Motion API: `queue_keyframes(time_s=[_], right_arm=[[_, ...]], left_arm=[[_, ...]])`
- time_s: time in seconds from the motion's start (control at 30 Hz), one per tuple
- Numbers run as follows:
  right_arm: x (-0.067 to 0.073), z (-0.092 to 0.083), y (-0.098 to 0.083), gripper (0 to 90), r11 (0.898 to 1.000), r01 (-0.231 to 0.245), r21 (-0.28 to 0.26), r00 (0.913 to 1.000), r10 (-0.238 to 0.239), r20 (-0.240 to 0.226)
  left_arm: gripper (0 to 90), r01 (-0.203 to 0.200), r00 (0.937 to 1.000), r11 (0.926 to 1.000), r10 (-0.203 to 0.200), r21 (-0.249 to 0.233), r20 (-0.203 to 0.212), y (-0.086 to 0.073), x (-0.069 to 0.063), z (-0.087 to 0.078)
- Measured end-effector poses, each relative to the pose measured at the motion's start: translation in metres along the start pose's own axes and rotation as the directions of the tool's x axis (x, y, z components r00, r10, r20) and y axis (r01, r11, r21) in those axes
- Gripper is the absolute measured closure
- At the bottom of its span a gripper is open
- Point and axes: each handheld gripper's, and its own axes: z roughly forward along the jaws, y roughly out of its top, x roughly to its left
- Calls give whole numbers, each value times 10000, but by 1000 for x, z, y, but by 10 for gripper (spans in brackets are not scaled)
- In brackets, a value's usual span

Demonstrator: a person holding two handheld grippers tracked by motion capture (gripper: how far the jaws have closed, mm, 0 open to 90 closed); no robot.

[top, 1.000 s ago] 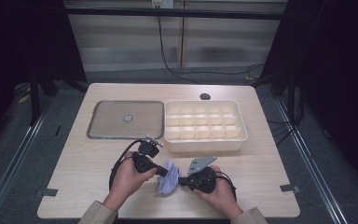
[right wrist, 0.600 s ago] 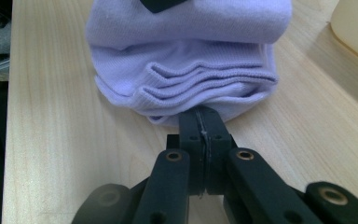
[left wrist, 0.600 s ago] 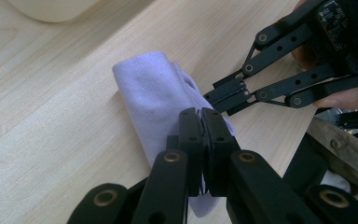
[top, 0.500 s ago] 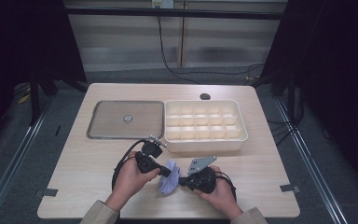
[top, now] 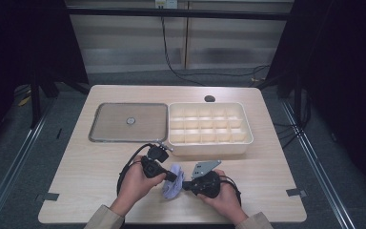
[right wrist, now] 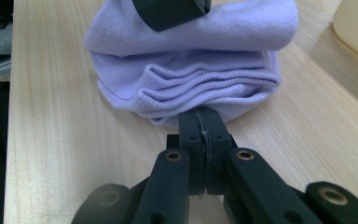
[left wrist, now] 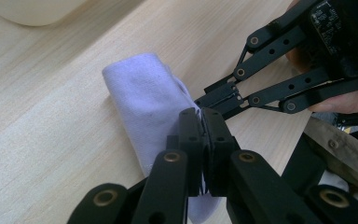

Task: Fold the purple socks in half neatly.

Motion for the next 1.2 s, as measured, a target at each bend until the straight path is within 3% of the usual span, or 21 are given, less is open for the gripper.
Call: queue_keyframes(time_s=[1.2], right_arm=[[6,4,0,890,9998,71,-162,9999,-72,-88]], left_arm=[[878,-86,9999,9999,86,65,62,1,-6,11]])
